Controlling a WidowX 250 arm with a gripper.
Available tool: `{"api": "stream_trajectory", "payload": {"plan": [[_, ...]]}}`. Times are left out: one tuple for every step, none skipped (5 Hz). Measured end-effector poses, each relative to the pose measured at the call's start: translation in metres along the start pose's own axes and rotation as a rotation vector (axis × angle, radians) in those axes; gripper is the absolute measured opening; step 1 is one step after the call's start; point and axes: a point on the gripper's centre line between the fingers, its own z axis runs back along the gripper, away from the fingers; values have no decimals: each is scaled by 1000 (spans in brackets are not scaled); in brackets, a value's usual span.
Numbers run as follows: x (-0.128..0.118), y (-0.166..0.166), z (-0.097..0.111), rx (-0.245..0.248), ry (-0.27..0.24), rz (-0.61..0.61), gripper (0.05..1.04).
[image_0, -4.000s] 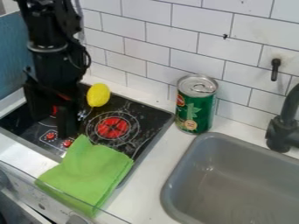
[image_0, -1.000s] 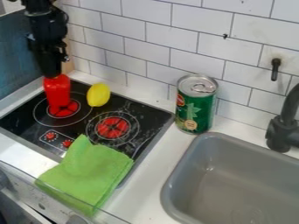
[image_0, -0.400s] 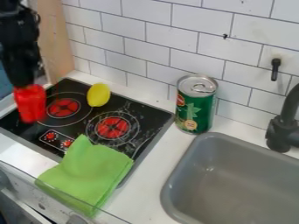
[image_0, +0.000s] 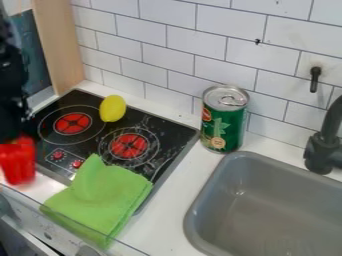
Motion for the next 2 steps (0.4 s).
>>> {"api": "stream_trajectory", "payload": {"plan": [[1,2,0,12,-5,-2,94],[0,4,0,22,-2,-5,94]]}}
